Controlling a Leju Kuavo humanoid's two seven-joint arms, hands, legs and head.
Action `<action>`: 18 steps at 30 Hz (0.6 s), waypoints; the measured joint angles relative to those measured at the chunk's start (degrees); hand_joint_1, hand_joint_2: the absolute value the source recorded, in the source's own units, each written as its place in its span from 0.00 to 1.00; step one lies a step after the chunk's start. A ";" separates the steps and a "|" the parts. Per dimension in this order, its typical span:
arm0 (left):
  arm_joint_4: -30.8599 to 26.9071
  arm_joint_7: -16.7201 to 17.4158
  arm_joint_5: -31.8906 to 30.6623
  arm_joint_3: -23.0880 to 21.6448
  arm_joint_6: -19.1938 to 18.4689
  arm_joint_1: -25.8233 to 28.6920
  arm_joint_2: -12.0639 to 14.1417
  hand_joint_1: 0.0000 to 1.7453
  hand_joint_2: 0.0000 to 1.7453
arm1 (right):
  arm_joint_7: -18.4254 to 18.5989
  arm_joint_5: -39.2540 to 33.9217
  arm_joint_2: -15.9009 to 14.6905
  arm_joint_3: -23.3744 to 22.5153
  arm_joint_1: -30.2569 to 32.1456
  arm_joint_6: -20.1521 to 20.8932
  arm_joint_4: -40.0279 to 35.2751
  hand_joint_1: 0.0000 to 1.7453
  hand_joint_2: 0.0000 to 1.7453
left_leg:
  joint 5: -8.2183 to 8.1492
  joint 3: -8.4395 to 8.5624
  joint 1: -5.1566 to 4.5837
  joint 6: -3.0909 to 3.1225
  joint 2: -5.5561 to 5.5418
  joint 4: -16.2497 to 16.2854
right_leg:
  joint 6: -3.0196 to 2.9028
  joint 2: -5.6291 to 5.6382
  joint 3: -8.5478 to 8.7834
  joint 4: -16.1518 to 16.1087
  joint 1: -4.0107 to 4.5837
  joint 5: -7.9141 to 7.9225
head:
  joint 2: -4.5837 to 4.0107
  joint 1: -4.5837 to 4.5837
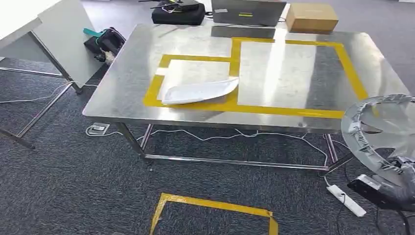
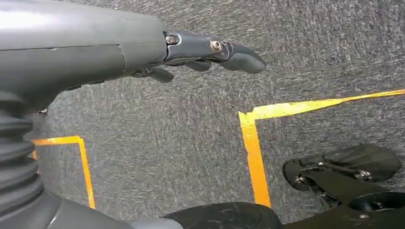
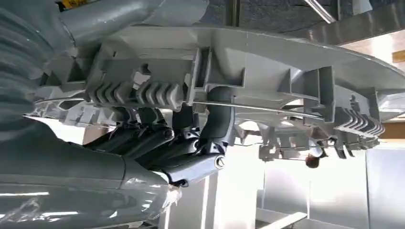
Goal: Take the parts from the cabinet and place them on the table.
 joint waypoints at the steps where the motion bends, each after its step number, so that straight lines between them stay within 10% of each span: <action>1: 0.00 0.00 -0.02 0.00 0.02 0.00 0.00 0.00 1.00 | -0.02 0.00 0.00 0.00 -0.03 0.00 0.13 1.00 1.00 | 0.00 0.00 0.00 0.00 0.00 0.00 | 0.00 -0.01 0.00 0.00 0.00 0.00 | 0.00 0.00; 18: 0.00 2.08 -0.13 0.24 1.46 -0.15 0.17 0.00 1.00 | -0.74 2.55 -0.33 4.23 -2.45 -2.73 1.57 1.00 1.00 | 0.01 0.00 0.01 -0.01 0.02 0.00 | 0.00 0.05 0.03 0.03 0.02 0.01 | 0.00 0.00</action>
